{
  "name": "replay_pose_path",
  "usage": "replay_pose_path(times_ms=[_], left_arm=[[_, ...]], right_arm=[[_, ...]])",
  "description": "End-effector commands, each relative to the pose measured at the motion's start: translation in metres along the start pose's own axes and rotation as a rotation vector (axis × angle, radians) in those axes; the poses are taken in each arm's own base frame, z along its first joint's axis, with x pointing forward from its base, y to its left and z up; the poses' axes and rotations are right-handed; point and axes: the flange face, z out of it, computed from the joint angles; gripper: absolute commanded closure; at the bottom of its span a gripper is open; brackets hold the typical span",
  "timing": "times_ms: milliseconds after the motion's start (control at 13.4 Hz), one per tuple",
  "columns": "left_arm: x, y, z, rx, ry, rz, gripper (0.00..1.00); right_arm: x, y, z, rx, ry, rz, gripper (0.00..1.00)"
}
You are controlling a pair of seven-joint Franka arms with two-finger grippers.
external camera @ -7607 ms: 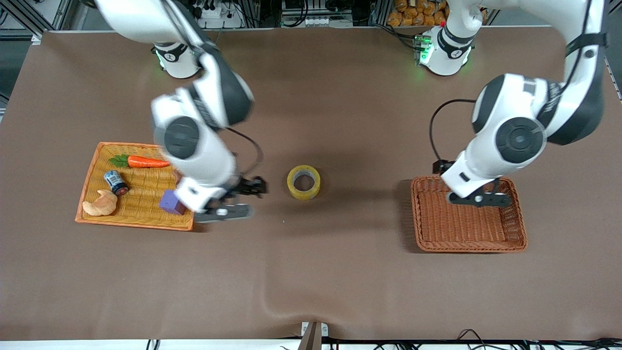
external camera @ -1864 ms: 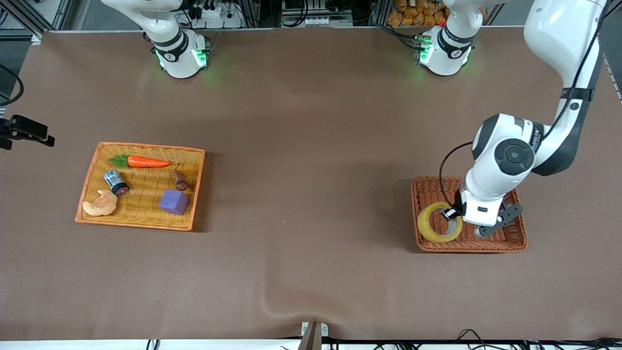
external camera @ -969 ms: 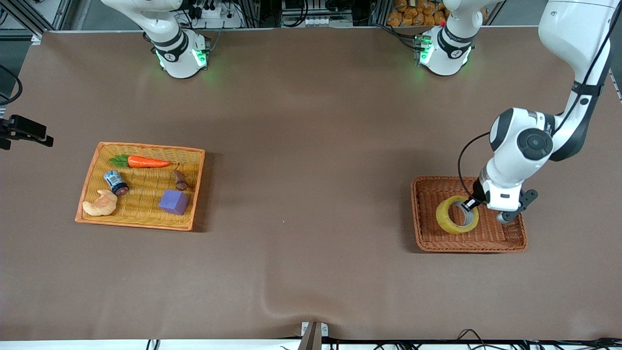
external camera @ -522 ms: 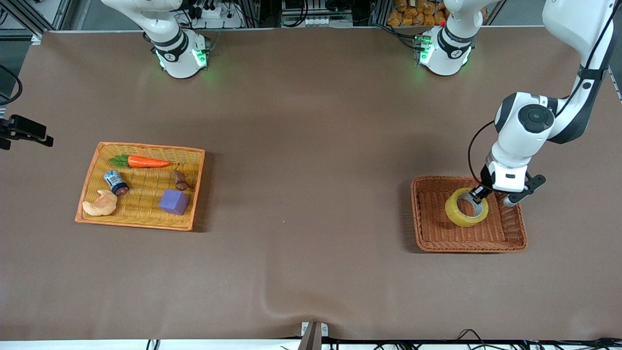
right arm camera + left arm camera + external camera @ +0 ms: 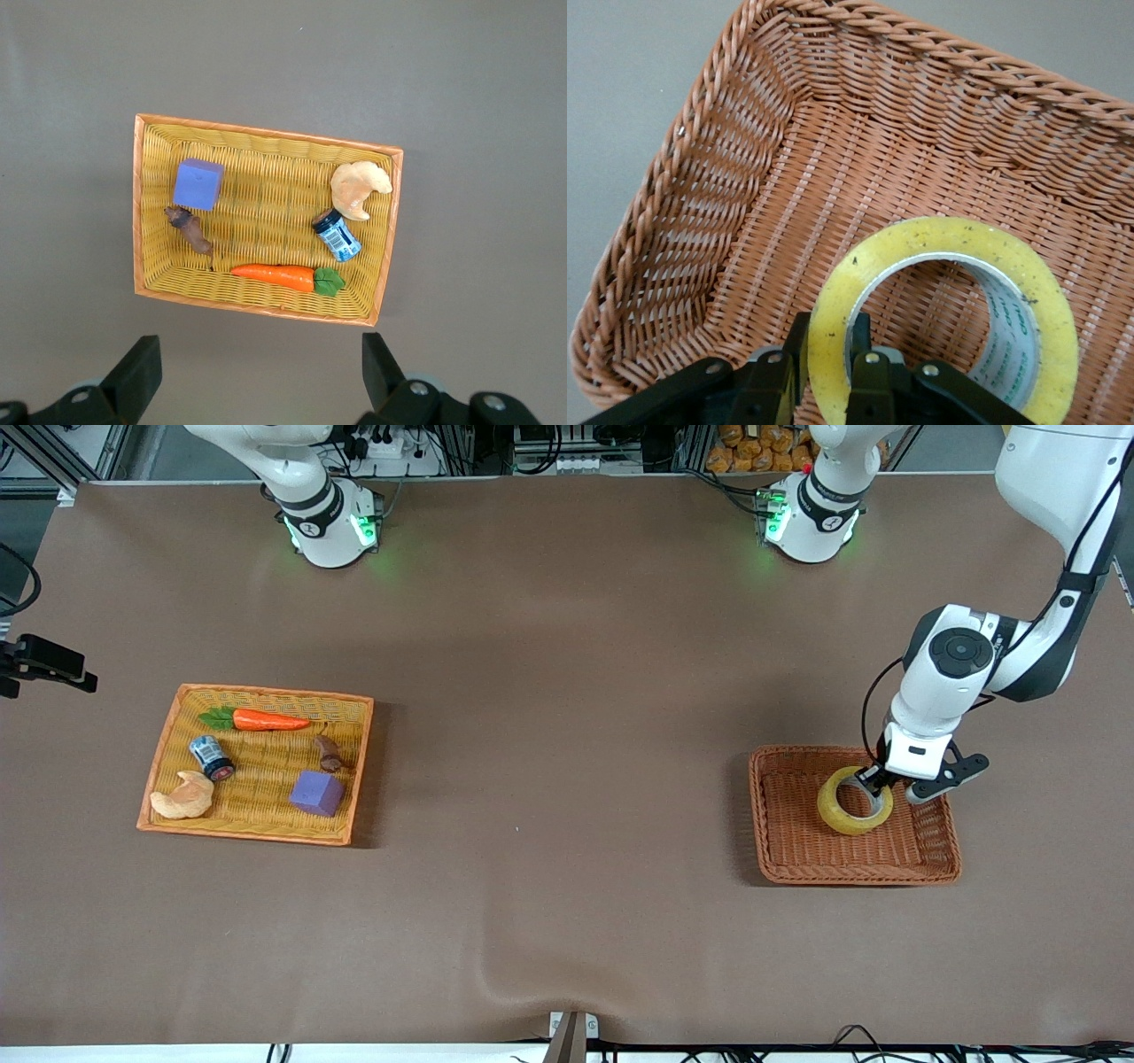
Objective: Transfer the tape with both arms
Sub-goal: 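Open the left gripper to release the tape roll in the basket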
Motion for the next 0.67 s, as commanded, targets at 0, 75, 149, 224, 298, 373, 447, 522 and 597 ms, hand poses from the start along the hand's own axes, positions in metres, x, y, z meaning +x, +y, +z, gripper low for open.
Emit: replay_pose_path(times_ms=[0,75,149,224,298,373,447,522,597], left_arm=[[0.010,0.003,-0.003,-0.013,0.031,0.010,0.86],[0.012,0.002,0.001,-0.014,0.027,0.007,0.11],[0.012,0.005,0.002,-0.016,0.025,0.011,0.00],[0.014,0.004,-0.001,-0.015,0.033,0.014,0.00],[0.020,0.008,-0.007,-0.022,0.050,0.018,0.00],[0.033,0.016,-0.020,-0.029,0.081,0.021,0.00],[0.046,0.024,-0.034,-0.011,0.097,0.020,0.00],[0.054,0.037,-0.048,0.015,0.094,0.025,0.00],[0.062,0.050,-0.060,0.030,0.091,0.026,0.00]], right_arm=[[-0.004,-0.002,-0.006,0.006,0.006,-0.013,0.00],[-0.004,-0.002,-0.005,0.006,0.005,-0.013,0.00],[-0.004,-0.002,-0.005,0.006,0.005,-0.013,0.00],[-0.003,-0.002,-0.005,0.006,0.003,-0.013,0.00],[-0.004,-0.002,-0.006,0.006,0.006,-0.013,0.00],[-0.003,-0.002,-0.005,0.006,0.003,-0.013,0.00],[-0.004,-0.001,-0.005,0.006,0.005,-0.011,0.00],[-0.003,-0.002,-0.005,0.006,0.003,-0.013,0.00],[-0.004,-0.001,-0.005,0.006,0.005,-0.011,0.00]])
